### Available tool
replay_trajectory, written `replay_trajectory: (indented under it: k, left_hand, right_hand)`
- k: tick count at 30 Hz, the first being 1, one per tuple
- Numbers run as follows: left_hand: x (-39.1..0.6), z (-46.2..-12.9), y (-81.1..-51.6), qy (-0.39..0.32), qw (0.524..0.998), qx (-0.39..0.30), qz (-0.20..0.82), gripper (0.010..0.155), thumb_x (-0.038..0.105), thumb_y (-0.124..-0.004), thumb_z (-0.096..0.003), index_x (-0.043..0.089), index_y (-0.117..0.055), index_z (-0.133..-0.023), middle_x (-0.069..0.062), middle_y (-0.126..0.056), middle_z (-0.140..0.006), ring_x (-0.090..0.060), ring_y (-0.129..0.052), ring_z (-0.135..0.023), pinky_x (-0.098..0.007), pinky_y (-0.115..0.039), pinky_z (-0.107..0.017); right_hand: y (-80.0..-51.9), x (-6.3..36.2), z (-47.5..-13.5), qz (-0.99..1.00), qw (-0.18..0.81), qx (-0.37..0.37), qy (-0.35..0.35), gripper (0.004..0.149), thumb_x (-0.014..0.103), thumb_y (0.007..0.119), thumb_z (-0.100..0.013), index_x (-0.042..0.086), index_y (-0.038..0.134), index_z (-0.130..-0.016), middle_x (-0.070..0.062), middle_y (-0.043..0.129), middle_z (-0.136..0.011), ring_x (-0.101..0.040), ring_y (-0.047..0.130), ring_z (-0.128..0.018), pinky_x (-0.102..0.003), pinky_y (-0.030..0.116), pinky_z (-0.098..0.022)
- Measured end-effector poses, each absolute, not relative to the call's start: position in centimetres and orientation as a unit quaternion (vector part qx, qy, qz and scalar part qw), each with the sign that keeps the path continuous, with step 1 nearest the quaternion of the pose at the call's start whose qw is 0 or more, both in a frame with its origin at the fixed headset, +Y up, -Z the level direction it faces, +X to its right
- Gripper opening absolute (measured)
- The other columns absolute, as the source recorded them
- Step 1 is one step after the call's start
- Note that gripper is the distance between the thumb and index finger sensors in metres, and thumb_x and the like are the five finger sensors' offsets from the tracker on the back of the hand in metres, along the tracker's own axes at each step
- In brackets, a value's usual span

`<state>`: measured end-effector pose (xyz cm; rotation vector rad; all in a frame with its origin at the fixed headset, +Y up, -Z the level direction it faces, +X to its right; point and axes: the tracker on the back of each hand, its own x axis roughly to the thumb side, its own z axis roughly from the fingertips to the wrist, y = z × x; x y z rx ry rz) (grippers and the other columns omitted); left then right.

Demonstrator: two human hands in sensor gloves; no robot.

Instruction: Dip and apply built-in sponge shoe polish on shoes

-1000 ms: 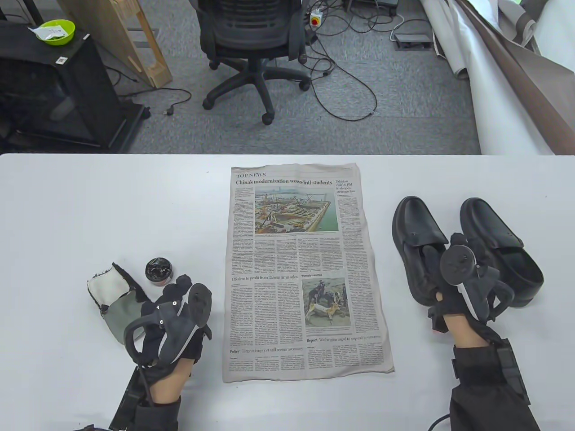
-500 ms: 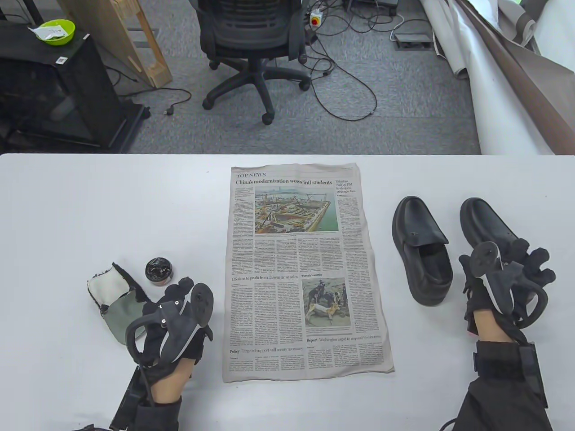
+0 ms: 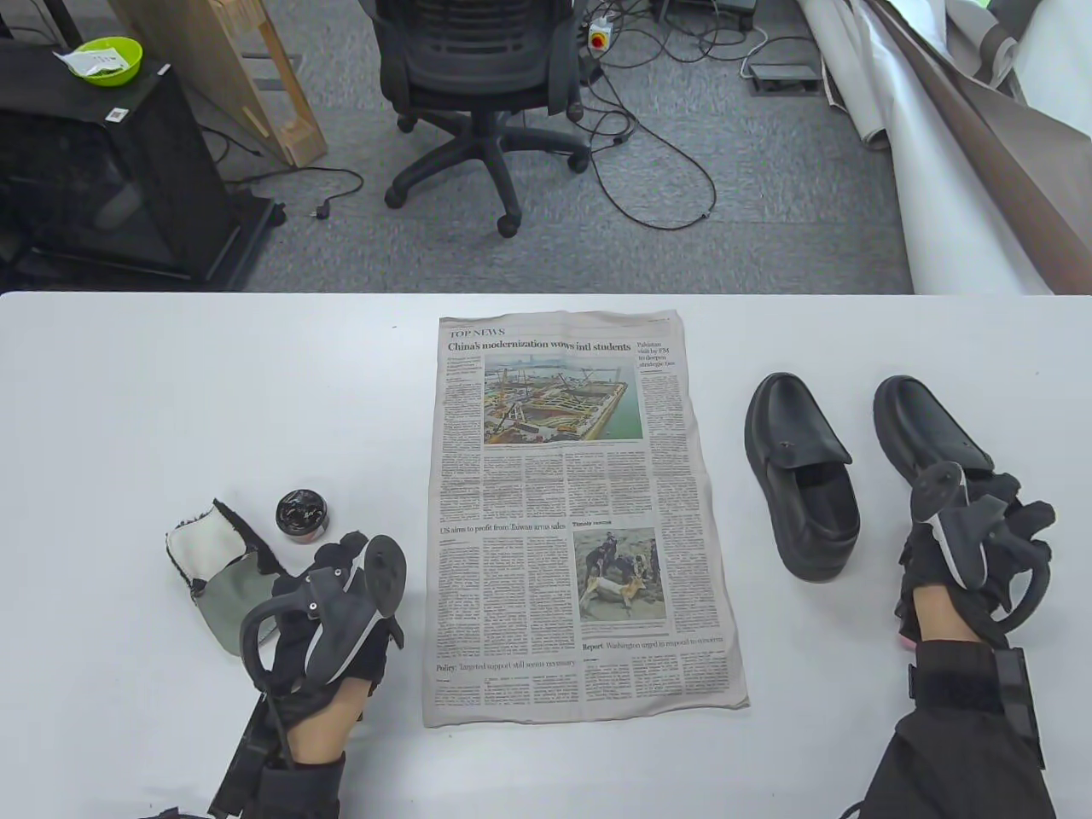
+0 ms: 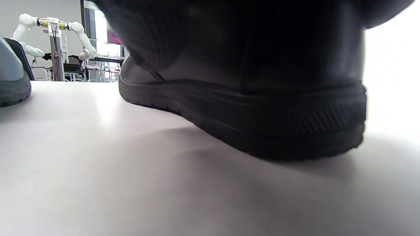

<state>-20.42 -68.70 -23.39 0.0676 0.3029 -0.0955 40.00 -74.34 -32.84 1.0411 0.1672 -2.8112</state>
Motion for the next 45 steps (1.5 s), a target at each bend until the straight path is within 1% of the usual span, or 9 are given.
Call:
replay_trajectory:
  k: [8,12,14,21,27,32,35,42,45]
  left_hand:
    - [-20.4,-23.4,-68.8,0.150,0.987,0.031,-0.048,0.057,0.058,-0.082,-0.0446,0.022,-0.083,-0.089,-0.007,-0.100,-0.070,-0.009,-0.108,-0.035,-0.043,-0.088,-0.048]
    - [-20.4,-23.4,-68.7,0.149,0.987,0.028,-0.050,0.057,0.058,-0.082,-0.0446,0.022,-0.083,-0.089,-0.007,-0.100,-0.071,-0.010,-0.108,-0.035,-0.043,-0.088,-0.048]
    - [-20.4,-23.4,-68.7,0.149,0.987,0.027,-0.049,0.057,0.058,-0.082,-0.0447,0.022,-0.083,-0.089,-0.007,-0.100,-0.071,-0.009,-0.108,-0.035,-0.043,-0.088,-0.048]
    - [-20.4,-23.5,-68.6,0.147,0.988,0.026,-0.049,0.057,0.058,-0.082,-0.0447,0.022,-0.084,-0.088,-0.007,-0.101,-0.070,-0.010,-0.108,-0.035,-0.044,-0.088,-0.048]
    - [-20.5,-23.4,-68.3,0.147,0.988,0.033,-0.043,0.057,0.058,-0.082,-0.0448,0.022,-0.084,-0.088,-0.007,-0.101,-0.070,-0.009,-0.108,-0.035,-0.043,-0.088,-0.048]
    - [-20.6,-23.4,-68.3,0.149,0.987,0.037,-0.042,0.057,0.058,-0.082,-0.0448,0.022,-0.084,-0.088,-0.007,-0.101,-0.069,-0.009,-0.108,-0.034,-0.043,-0.088,-0.048]
    - [-20.8,-23.3,-68.2,0.154,0.986,0.042,-0.037,0.056,0.058,-0.082,-0.0448,0.022,-0.084,-0.088,-0.007,-0.101,-0.069,-0.010,-0.108,-0.034,-0.043,-0.088,-0.048]
    - [-21.4,-23.2,-67.9,0.160,0.986,0.048,-0.028,0.057,0.058,-0.082,-0.0447,0.022,-0.084,-0.088,-0.007,-0.101,-0.069,-0.009,-0.108,-0.034,-0.043,-0.088,-0.048]
    - [-21.5,-23.1,-67.8,0.161,0.985,0.051,-0.024,0.056,0.058,-0.082,-0.0449,0.022,-0.084,-0.088,-0.007,-0.101,-0.070,-0.009,-0.108,-0.034,-0.043,-0.088,-0.048]
  right_hand:
    - [-74.3,40.3,-32.9,-0.934,0.089,0.338,0.067,0.046,0.038,0.080,-0.043,0.032,0.069,-0.087,0.000,0.056,-0.107,-0.052,0.050,-0.098,-0.068,0.061,-0.065]
    - [-74.5,40.7,-32.8,-0.937,0.042,0.340,0.066,0.044,0.036,0.079,-0.044,0.031,0.070,-0.087,0.003,0.063,-0.105,-0.058,0.041,-0.101,-0.074,0.059,-0.065]
    - [-74.4,40.5,-32.8,-0.937,0.056,0.335,0.077,0.043,0.035,0.080,-0.044,0.031,0.071,-0.086,0.005,0.069,-0.101,-0.057,0.044,-0.101,-0.073,0.061,-0.065]
    - [-73.5,40.4,-32.1,-0.928,0.029,0.337,0.158,0.038,0.032,0.083,-0.042,0.029,0.075,-0.079,0.002,0.081,-0.087,-0.050,0.056,-0.099,-0.072,0.067,-0.064]
    - [-69.5,37.9,-31.0,-0.911,0.031,0.315,0.265,0.038,0.033,0.084,-0.042,0.029,0.076,-0.078,0.002,0.082,-0.085,-0.049,0.056,-0.099,-0.072,0.066,-0.064]
    - [-66.1,33.3,-29.7,-0.914,0.015,0.233,0.331,0.037,0.033,0.083,-0.042,0.030,0.076,-0.078,0.003,0.082,-0.086,-0.049,0.055,-0.100,-0.072,0.065,-0.065]
    - [-64.8,28.4,-28.8,-0.923,0.011,0.144,0.356,0.038,0.034,0.083,-0.042,0.030,0.075,-0.079,0.004,0.082,-0.086,-0.047,0.058,-0.100,-0.070,0.067,-0.065]
    - [-65.6,19.1,-26.4,-0.940,0.002,-0.049,0.339,0.038,0.036,0.082,-0.042,0.032,0.075,-0.079,0.005,0.082,-0.086,-0.044,0.062,-0.101,-0.068,0.071,-0.065]
    - [-66.6,16.9,-25.7,-0.940,-0.003,-0.123,0.318,0.038,0.037,0.083,-0.041,0.032,0.076,-0.078,0.006,0.083,-0.086,-0.042,0.065,-0.102,-0.068,0.073,-0.065]
